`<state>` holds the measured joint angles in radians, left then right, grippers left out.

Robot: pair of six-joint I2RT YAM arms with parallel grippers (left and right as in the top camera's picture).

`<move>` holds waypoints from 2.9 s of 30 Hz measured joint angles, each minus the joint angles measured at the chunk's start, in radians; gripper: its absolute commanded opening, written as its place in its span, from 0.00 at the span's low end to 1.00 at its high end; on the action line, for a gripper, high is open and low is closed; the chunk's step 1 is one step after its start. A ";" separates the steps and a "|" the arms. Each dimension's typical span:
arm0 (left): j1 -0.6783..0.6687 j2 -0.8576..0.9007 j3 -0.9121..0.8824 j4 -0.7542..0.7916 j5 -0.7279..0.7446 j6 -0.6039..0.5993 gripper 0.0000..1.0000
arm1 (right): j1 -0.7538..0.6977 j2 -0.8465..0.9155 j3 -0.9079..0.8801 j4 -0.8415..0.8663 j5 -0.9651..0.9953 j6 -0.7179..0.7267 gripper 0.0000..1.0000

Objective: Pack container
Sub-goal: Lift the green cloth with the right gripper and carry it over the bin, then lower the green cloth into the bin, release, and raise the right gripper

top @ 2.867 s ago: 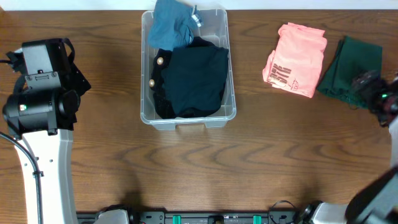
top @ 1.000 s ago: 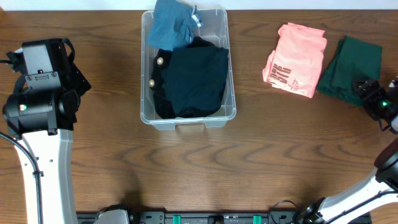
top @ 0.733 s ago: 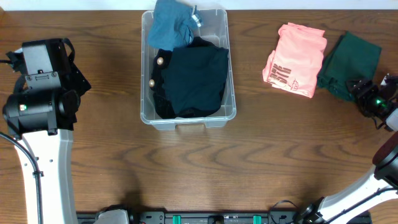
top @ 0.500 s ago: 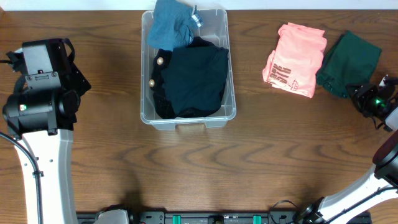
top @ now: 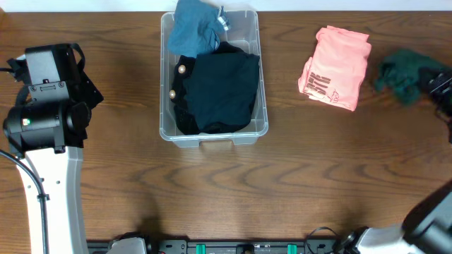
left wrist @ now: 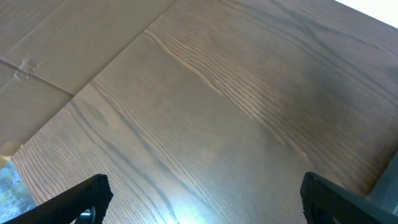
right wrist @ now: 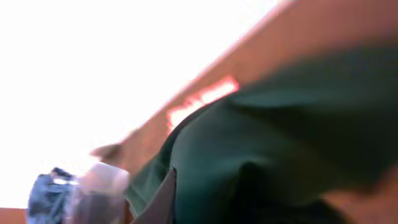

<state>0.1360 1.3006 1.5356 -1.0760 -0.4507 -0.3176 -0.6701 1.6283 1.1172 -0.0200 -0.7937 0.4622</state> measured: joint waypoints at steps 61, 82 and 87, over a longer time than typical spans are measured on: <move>0.000 0.000 0.000 0.000 0.000 0.000 0.98 | 1.273 0.394 0.013 1.164 0.067 0.228 0.01; 0.000 0.000 0.000 0.000 0.000 0.000 0.98 | 1.136 0.391 0.205 0.769 0.222 0.343 0.02; 0.000 0.000 0.000 0.001 0.000 0.000 0.98 | 1.131 0.391 0.417 0.423 0.314 0.315 0.01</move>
<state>0.1364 1.3006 1.5356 -1.0752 -0.4507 -0.3176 0.4606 2.0197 1.5345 0.4030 -0.4797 0.7773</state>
